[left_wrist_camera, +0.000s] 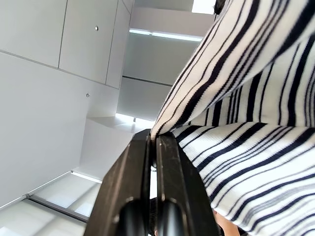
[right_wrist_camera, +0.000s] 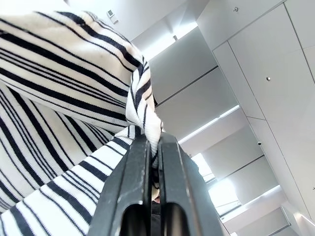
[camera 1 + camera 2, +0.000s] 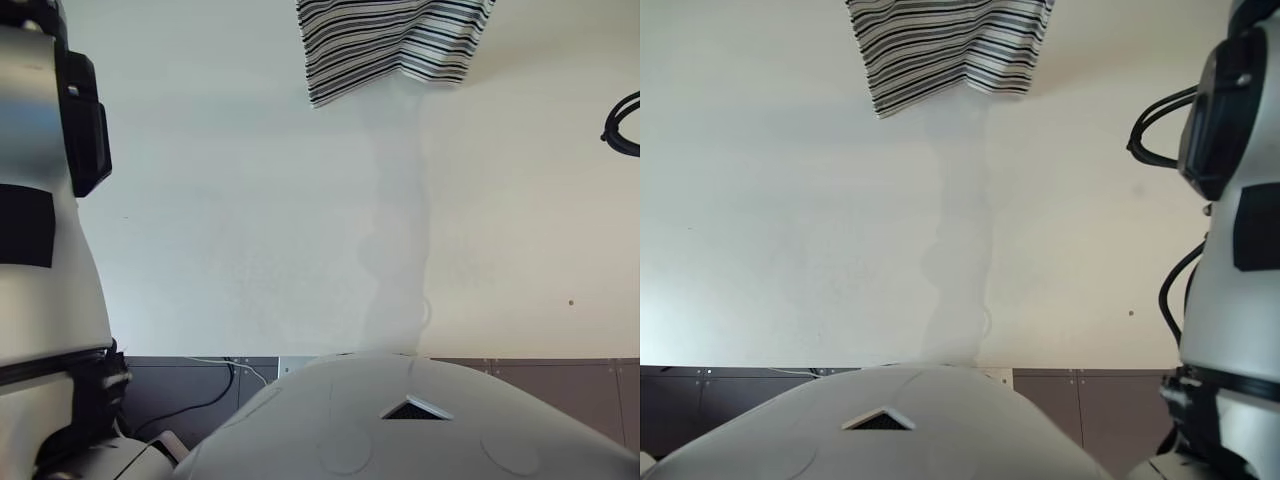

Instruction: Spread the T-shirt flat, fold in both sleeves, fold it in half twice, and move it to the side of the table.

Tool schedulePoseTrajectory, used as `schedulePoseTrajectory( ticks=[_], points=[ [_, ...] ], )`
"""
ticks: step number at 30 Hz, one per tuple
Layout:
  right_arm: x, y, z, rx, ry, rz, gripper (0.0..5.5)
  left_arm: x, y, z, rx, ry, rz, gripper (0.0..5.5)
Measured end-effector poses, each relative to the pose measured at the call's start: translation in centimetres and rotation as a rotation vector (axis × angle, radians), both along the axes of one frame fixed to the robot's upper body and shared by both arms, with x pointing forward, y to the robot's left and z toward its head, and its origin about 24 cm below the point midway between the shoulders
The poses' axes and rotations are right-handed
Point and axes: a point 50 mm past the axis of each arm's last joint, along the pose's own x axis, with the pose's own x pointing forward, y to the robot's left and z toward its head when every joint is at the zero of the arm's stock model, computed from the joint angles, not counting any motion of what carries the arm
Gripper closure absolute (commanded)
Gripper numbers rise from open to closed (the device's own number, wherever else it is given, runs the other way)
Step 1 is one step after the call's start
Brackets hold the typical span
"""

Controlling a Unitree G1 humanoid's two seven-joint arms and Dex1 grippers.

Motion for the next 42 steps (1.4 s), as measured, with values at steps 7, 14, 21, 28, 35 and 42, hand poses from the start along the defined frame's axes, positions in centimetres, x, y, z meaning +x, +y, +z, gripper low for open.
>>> schedulePoseTrajectory(
  ticks=[7,14,21,28,35,42],
  points=[
    [-0.1,0.1,0.1,-0.011,0.017,0.027,5.4,-0.4,-0.1,1.2,0.012,-0.033,-0.027,5.38],
    [-1.2,-0.8,-2.2,-0.068,0.133,0.286,5.4,-1.6,1.0,-1.7,0.04,0.09,-0.236,5.38],
    [-5.1,-5.8,-4.1,-0.087,0.203,0.441,5.4,-5.0,2.6,-4.0,-0.052,0.219,-0.563,5.38],
    [-9.8,-6.0,-6.1,-0.101,0.326,0.576,5.4,-9.4,2.6,-7.3,-0.121,0.404,-0.726,5.38],
    [-13.4,-7.0,-5.8,-0.123,0.453,0.617,5.4,-13.4,1.9,-7.3,-0.154,0.553,-0.811,5.38],
    [-16.6,-6.6,-12.1,-0.19,0.813,0.689,5.4,-15.7,1.7,-12.7,-0.148,0.832,-0.801,5.38]
  ],
)
